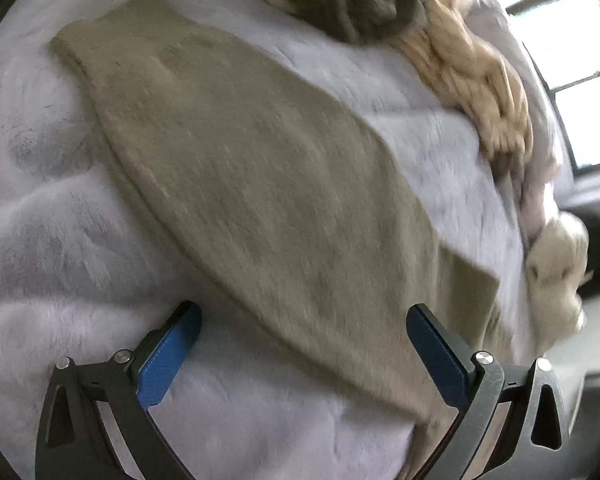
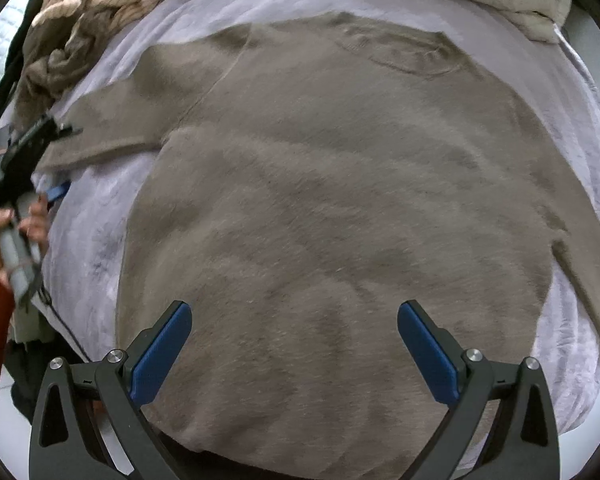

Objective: Fold small clothes
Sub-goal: 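Grasp the sweater side nearest the left tool and fold it over the body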

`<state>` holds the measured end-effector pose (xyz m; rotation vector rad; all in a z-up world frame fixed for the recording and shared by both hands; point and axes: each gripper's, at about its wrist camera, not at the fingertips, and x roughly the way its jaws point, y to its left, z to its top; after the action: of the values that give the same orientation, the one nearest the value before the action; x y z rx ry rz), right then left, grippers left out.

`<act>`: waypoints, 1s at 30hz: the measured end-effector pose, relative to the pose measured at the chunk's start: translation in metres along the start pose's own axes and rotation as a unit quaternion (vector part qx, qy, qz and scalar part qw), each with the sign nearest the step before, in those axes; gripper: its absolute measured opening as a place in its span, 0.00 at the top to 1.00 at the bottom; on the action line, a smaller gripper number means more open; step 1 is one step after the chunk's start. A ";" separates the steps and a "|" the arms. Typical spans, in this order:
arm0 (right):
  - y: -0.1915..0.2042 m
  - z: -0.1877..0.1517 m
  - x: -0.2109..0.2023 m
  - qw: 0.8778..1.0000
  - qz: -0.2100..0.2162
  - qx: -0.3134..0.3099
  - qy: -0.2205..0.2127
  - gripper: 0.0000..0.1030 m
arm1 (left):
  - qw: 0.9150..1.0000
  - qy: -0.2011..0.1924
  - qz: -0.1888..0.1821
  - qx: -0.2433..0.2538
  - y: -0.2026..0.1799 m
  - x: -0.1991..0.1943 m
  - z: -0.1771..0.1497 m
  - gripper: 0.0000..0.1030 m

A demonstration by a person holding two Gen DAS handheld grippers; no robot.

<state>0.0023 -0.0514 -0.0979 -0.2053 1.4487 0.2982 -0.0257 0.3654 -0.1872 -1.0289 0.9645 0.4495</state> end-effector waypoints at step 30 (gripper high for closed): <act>-0.169 -0.024 -0.004 0.982 -0.024 0.184 -0.028 0.01 | 0.875 0.055 -0.045 0.479 -0.294 0.050 -0.240 0.36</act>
<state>0.0335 -0.2196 -0.1040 0.0689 1.4137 -0.0063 0.1010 0.0107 -0.1207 -0.1849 1.0562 -0.1897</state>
